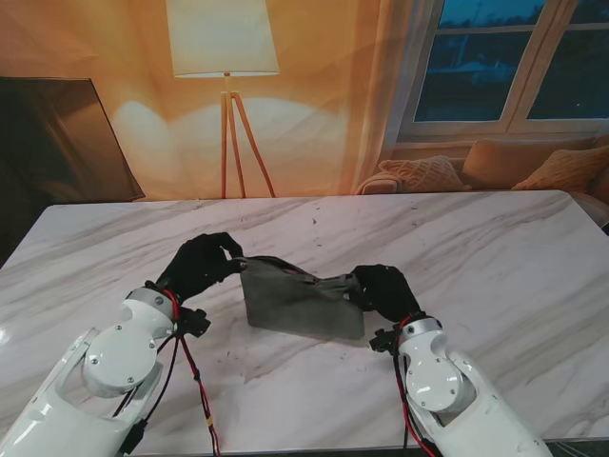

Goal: Collect documents into a storage pouch

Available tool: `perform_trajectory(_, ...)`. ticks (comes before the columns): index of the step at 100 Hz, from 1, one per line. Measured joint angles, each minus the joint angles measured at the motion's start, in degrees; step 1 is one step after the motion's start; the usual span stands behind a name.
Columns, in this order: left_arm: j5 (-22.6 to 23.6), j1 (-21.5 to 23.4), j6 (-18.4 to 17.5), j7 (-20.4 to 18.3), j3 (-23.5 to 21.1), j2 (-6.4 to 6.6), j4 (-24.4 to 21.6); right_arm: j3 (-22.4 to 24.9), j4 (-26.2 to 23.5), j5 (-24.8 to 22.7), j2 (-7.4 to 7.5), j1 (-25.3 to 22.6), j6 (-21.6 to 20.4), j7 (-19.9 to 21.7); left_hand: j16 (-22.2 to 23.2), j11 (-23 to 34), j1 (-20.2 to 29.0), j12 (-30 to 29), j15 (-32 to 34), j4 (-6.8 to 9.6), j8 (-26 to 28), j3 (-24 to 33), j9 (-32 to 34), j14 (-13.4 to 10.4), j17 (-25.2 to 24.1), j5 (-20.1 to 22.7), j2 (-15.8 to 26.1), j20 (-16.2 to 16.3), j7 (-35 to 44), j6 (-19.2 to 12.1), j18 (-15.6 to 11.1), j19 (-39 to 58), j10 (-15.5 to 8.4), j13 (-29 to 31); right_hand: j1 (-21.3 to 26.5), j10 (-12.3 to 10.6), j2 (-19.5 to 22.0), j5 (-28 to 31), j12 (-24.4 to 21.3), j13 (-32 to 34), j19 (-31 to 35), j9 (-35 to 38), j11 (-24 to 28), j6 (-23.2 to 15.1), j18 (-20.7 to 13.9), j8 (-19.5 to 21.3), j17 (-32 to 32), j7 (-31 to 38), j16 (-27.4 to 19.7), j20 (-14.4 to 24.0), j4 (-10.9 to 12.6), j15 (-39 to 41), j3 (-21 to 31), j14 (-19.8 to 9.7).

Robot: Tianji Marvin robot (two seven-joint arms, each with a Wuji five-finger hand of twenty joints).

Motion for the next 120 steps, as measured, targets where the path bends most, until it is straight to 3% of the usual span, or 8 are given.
perform_trajectory(10, 0.59, -0.3, -0.23, -2.5, -0.12, 0.62, -0.86, 0.74, -0.69, 3.32, -0.4, -0.55, 1.44, 0.15, 1.25, -2.53, 1.3, -1.31, -1.99, -0.35, -1.8, -2.03, -1.48, 1.06, -2.1, -0.01, 0.82, -1.9, -0.87, 0.0, 0.76, 0.0, 1.34, -1.68, 0.01, 0.07, -0.88, 0.9, 0.0, 0.0, -0.01, 0.0, 0.47, 0.32, 0.16, 0.0, 0.09, -0.41, 0.35, -0.28, -0.21, 0.9, 0.01, 0.08)
perform_trajectory(25, 3.24, -0.66, -0.35, -4.34, -0.56, 1.23, -1.26, 1.43, -0.85, 3.12, -0.75, -0.77, 1.61, 0.04, 3.2, -5.94, 1.97, -2.95, -4.54, -0.37, -3.73, -4.8, -3.72, 3.63, -5.38, 0.1, 1.86, -2.06, -2.22, -0.09, 3.08, 0.0, 3.42, -4.93, 0.01, 0.1, -1.63, 1.48, 0.0, 0.0, -0.02, 0.0, 0.48, 0.33, 0.57, 0.0, 0.64, -0.41, 0.35, -0.31, -0.53, 0.9, 0.01, 0.09)
perform_trajectory(31, 2.97, -0.7, 0.02, -4.43, -0.71, 1.29, -1.27, 1.77, -0.93, 3.12, -0.88, -0.84, 1.46, 0.0, 3.55, -6.04, 1.97, -3.02, -4.95, -0.42, -4.18, -5.43, -3.72, 3.72, -5.77, 0.25, 1.86, -2.04, -2.48, -0.1, 3.1, 0.0, 3.43, -5.12, 0.01, 0.1, -1.67, 1.54, 0.0, 0.0, -0.02, 0.0, 0.48, 0.33, 0.67, 0.0, 0.84, -0.41, 0.35, -0.32, -1.01, 0.9, -0.1, 0.1)
perform_trajectory(35, 2.95, -0.72, 0.26, -4.43, -0.82, 1.29, -1.27, 2.03, -1.06, 3.14, -0.96, -0.92, 1.37, -0.02, 3.59, -6.08, 1.97, -3.03, -5.12, -1.62, -4.19, -6.33, -3.72, 3.76, -5.91, 0.51, 1.86, -2.03, -2.87, -0.11, 3.14, -0.01, 3.44, -5.18, 0.01, 0.11, -1.67, 1.55, 0.0, 0.0, -0.02, 0.0, 0.51, 0.33, 0.69, 0.0, 0.93, -0.41, 0.35, -0.33, -1.02, 0.9, -0.15, 0.1)
perform_trajectory(55, 4.73, -1.18, 0.52, -3.87, -1.34, 1.24, -0.45, 2.78, -1.68, 3.14, -1.0, -1.16, 1.02, -0.05, 4.22, -6.77, 1.97, -3.46, -5.46, -2.31, -4.62, -9.46, -3.89, 4.17, -6.68, 0.66, 1.86, -1.13, -2.91, -0.11, 3.36, -0.03, 3.51, -6.16, 0.01, 0.13, -2.31, 2.34, 0.04, 0.02, -0.09, 0.0, 0.64, 0.33, 0.77, 0.0, 1.48, -0.41, 0.36, -0.42, -1.78, 0.9, -0.32, 0.11)
perform_trajectory(80, 3.61, -1.26, 0.19, -3.68, -1.37, 1.33, -0.23, 2.22, -1.78, 2.89, -0.61, -0.99, 1.07, 0.41, 4.33, -6.76, 3.42, -3.46, -5.46, -2.25, -4.63, -9.86, -3.9, 4.18, -6.71, 0.69, 2.53, -0.35, -2.9, -0.11, 3.38, -0.04, 3.57, -6.2, 0.01, 0.14, -1.47, 2.3, 0.58, 0.03, -0.13, 0.0, 0.66, 0.37, 0.81, 0.03, 1.33, -0.46, 0.64, -0.81, -1.79, 0.73, -0.64, 0.12)
perform_trajectory(98, 2.92, -1.06, -2.0, -3.58, -0.33, 1.66, -1.12, 1.9, -1.35, 1.05, 0.07, -0.79, 1.43, 1.56, 4.33, -6.74, 4.07, -3.47, -5.46, -2.18, -4.66, -8.09, -3.89, 4.19, -6.71, 0.5, 3.08, 0.04, -2.87, -0.05, 3.38, -0.04, 3.58, -6.21, 0.02, 0.17, 2.64, -0.87, 0.64, -3.1, -0.13, -3.45, 0.4, 0.46, 0.48, 0.37, -5.22, 0.45, 2.3, -0.42, -1.76, 1.1, -0.86, 0.12)
perform_trajectory(120, 2.17, -1.4, -3.51, -3.49, 1.63, 1.72, -1.75, 2.01, -1.02, -2.62, 1.1, -0.75, 1.99, 3.19, 4.33, -6.49, 4.08, -3.47, -5.39, -2.16, -4.71, -6.83, -3.89, 4.19, -6.71, 0.04, 3.1, 0.15, -2.86, 0.01, 3.38, -0.04, 3.58, -6.23, -0.37, -0.33, 3.85, -8.4, 1.41, -11.92, -2.33, -11.81, -4.08, -1.25, -0.04, -4.73, -14.06, 7.36, -0.49, 1.06, -1.26, -3.56, 2.23, 0.25)
